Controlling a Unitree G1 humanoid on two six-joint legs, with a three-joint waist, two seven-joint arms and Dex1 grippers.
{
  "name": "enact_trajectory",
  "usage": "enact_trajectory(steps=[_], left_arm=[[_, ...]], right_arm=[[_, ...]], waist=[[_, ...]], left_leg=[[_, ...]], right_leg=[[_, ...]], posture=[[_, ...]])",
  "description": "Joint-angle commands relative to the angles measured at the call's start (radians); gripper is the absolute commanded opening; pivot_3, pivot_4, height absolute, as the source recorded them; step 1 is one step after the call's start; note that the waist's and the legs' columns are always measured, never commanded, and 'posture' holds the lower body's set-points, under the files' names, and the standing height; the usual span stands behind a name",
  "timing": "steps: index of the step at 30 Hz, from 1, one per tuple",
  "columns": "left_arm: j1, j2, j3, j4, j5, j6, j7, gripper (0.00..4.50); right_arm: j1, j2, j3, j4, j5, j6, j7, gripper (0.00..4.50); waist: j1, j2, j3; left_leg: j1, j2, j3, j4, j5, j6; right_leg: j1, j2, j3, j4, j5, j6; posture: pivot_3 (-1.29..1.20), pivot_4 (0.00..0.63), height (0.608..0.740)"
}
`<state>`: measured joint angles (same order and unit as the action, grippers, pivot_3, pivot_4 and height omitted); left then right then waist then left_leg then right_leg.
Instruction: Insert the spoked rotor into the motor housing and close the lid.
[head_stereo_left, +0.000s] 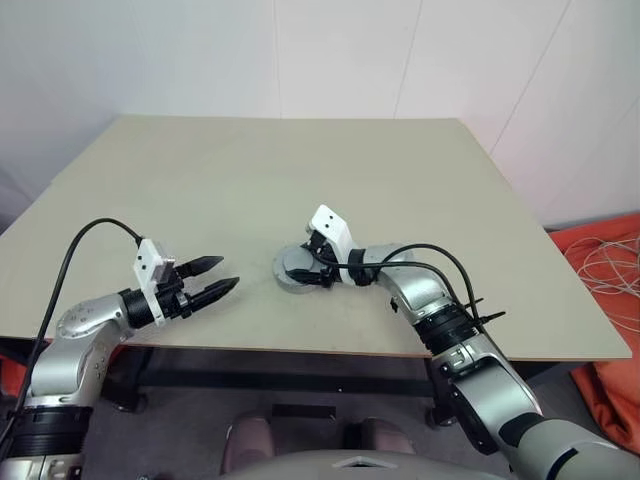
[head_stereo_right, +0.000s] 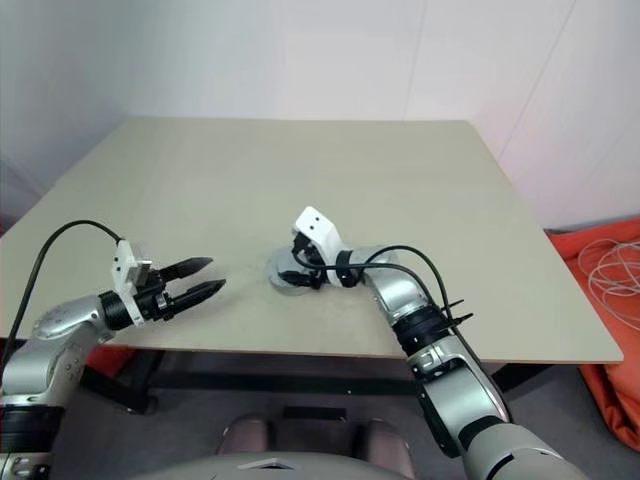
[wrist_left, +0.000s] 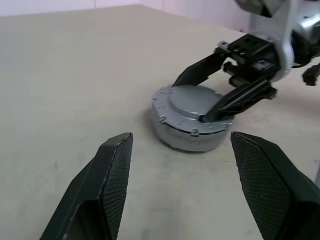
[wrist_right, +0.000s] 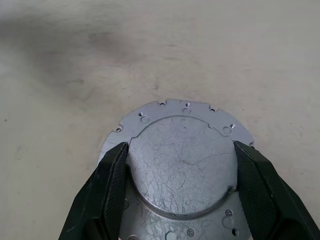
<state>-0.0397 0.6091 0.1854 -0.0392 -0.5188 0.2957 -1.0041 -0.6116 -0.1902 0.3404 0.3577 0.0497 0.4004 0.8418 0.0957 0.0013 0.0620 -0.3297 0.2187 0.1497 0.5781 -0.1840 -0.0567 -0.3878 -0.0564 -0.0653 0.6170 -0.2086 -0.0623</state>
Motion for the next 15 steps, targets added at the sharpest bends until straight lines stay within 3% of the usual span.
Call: enact_trajectory(steps=[1, 14, 15], left_arm=[[-0.045, 0.010, 0.005, 0.005, 0.019, 0.014, 0.042, 3.34], [-0.111, 0.023, 0.010, 0.026, -0.014, 0.093, 0.046, 3.34], [-0.115, 0.020, -0.003, 0.024, -0.014, 0.107, 0.042, 3.14]], right_arm=[[0.009, -0.026, 0.022, 0.027, -0.020, 0.025, 0.027, 3.15], [-0.017, -0.026, 0.014, 0.085, -0.034, -0.005, 0.016, 3.15], [-0.018, -0.024, 0.014, 0.088, -0.033, -0.006, 0.015, 3.15]], waist=[[0.000, 0.000, 0.000], [0.000, -0.001, -0.001], [0.001, -0.001, -0.001]], left_leg=[[0.000, 0.000, 0.000, 0.000, 0.000, 0.000], [0.001, -0.002, 0.000, 0.000, 0.000, 0.000], [0.002, -0.002, 0.000, 0.000, 0.000, 0.000]], right_leg=[[0.000, 0.000, 0.000, 0.000, 0.000, 0.000], [0.002, -0.001, 0.000, 0.000, 0.000, 0.000], [0.002, -0.001, 0.000, 0.000, 0.000, 0.000]], posture=[[0.00, 0.000, 0.740], [0.00, 0.000, 0.740], [0.00, 0.000, 0.740]])
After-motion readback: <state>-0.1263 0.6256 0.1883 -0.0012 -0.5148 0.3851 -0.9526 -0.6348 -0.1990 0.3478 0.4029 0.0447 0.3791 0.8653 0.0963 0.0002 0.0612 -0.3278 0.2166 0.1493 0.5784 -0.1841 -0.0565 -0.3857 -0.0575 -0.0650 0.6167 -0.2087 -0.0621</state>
